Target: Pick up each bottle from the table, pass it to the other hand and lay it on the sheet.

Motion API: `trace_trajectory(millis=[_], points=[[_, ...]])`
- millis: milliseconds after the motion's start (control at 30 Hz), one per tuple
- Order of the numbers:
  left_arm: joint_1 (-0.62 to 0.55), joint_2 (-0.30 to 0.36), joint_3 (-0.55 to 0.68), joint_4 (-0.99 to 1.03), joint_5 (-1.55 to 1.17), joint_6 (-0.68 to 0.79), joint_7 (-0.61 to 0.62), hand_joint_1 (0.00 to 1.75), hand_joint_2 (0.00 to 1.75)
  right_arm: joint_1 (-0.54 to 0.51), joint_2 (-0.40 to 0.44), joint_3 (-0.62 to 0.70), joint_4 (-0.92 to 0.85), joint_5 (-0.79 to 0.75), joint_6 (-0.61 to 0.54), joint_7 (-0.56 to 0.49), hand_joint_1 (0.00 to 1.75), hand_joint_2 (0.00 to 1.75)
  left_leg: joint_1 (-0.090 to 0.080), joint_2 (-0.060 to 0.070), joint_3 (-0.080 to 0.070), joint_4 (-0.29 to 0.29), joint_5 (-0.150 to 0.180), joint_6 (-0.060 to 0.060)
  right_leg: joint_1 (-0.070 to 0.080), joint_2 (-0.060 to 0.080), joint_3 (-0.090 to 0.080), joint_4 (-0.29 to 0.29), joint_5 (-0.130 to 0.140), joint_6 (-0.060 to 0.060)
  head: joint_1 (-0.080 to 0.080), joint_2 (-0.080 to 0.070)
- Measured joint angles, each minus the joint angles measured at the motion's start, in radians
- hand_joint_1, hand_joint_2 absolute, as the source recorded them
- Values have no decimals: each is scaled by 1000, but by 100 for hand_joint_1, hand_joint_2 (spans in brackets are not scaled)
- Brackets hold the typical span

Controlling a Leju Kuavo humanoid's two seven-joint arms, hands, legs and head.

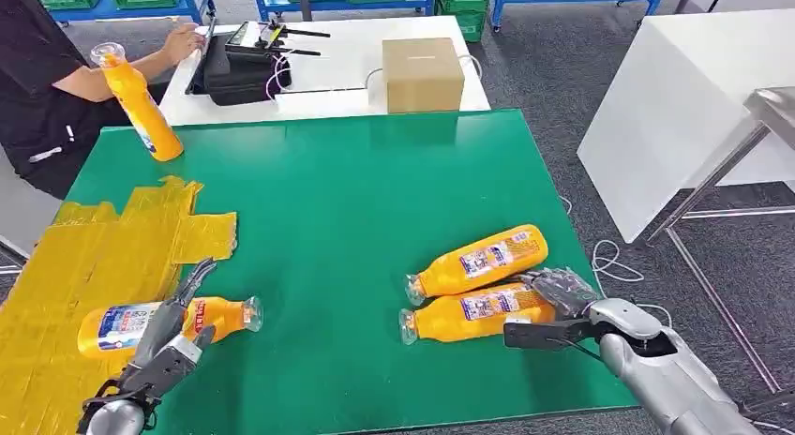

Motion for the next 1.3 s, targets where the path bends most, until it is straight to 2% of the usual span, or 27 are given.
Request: trace_trajectory(millis=[200, 367, 400, 567, 633, 733, 833, 967, 1300], points=[[-10, -4, -2, 0, 19, -8, -5, 0, 0, -3, 1, 10, 2, -8, 2, -10, 175, 175, 1, 0, 1, 0, -1, -1, 1, 0, 1, 0, 0, 0, 0, 0], [-12, -23, -3, -2, 206, -144, -6, 0, 0, 6, 8, 11, 0, -57, -1, -41, 175, 175, 3, 0, 1, 0, -1, -1, 2, 0, 1, 0, -1, -1, 0, 0], [-10, -29, 1, -5, 263, -183, -2, 0, 175, 15, 13, 7, -3, -78, -9, -52, 175, 175, 3, -1, 1, 0, -1, -1, 2, 0, 2, 0, -1, -1, 0, 0], [33, -73, 39, -31, 604, -403, 43, 0, 175, 101, 62, -26, -62, -214, -37, -134, 175, 175, 4, -3, -1, 0, -2, -2, 3, -1, 1, 0, -3, -3, -1, 0], [65, -107, 61, -45, 750, -497, 56, 0, 175, 168, 97, -61, -128, -296, -37, -170, 175, 175, 4, -8, -4, 0, -2, -2, 3, -4, 0, 0, -5, 0, -1, 0], [108, -170, 74, -64, 855, -573, 68, 0, 175, 252, 164, -103, -229, -358, -21, -172, 175, 175, 4, -13, -12, 0, -2, -2, 2, -8, -8, 1, -5, 0, -1, 0], [126, -218, 73, -73, 864, -578, 72, 0, 175, 281, 208, -114, -281, -377, -7, -165, 175, 175, 3, -17, -19, 0, 0, -1, 2, -14, -12, 1, -5, 0, 0, 0], [129, -246, 68, -74, 867, -579, 73, 0, 175, 284, 247, -122, -303, -410, 9, -165, 175, 175, 3, -17, -20, 0, 0, -1, 1, -15, -13, 1, -5, 0, 0, 0], [99, -276, -43, -89, 782, -481, 36, 0, 175, 195, 424, -120, -209, -472, -10, -153, 175, 175, 3, -17, -22, 0, 1, -1, 1, -15, -15, 1, -5, 0, -1, 0]])
